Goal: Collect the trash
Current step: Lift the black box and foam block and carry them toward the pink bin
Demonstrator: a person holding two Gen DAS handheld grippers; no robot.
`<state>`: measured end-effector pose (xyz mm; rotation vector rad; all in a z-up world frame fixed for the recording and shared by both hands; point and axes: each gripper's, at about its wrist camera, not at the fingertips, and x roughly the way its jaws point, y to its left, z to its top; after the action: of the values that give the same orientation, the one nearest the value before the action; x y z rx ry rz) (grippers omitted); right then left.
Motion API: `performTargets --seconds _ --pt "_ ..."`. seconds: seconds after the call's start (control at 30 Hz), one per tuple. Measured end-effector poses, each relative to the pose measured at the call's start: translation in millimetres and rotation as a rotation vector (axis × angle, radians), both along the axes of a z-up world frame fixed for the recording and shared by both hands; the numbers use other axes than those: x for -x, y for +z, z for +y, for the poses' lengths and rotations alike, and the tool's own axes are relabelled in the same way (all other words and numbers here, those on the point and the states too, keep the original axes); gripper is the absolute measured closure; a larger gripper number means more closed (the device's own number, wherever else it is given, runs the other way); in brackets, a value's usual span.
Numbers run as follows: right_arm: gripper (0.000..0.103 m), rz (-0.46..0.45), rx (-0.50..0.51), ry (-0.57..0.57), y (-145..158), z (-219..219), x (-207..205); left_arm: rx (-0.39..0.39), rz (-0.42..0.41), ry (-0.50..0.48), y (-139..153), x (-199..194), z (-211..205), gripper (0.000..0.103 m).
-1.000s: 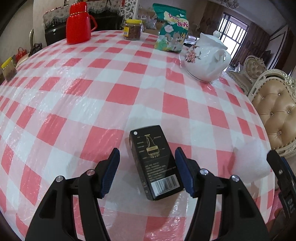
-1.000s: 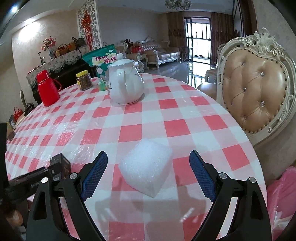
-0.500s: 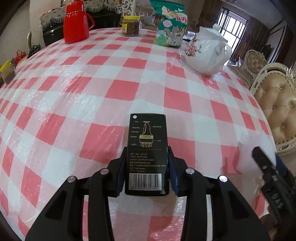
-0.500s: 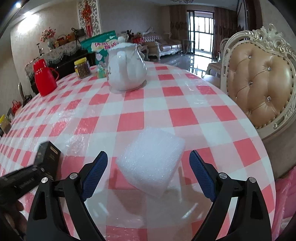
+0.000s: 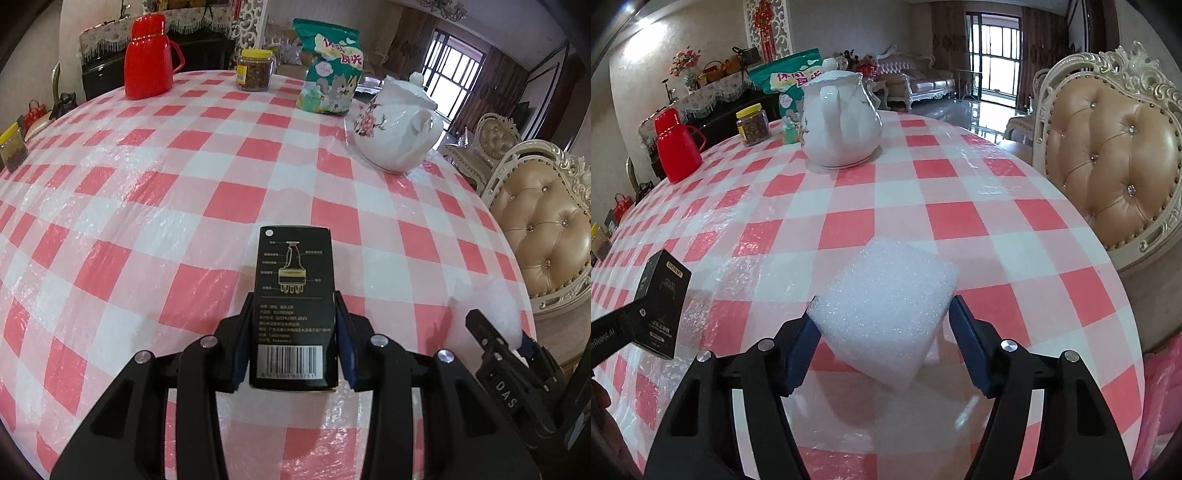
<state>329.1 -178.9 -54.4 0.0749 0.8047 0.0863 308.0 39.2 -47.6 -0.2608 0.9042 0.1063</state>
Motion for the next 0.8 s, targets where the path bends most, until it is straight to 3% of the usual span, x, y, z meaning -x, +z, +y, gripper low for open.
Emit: performTargets --seconds 0.4,0.8 --pt "0.038 -0.048 -0.002 -0.003 17.4 -8.8 17.3 0.004 -0.043 -0.050 16.6 5.6 -12.6 0.065" --pt "0.038 -0.084 0.004 -0.061 37.4 -52.7 42.7 -0.004 -0.081 -0.167 32.8 13.0 -54.7 0.065"
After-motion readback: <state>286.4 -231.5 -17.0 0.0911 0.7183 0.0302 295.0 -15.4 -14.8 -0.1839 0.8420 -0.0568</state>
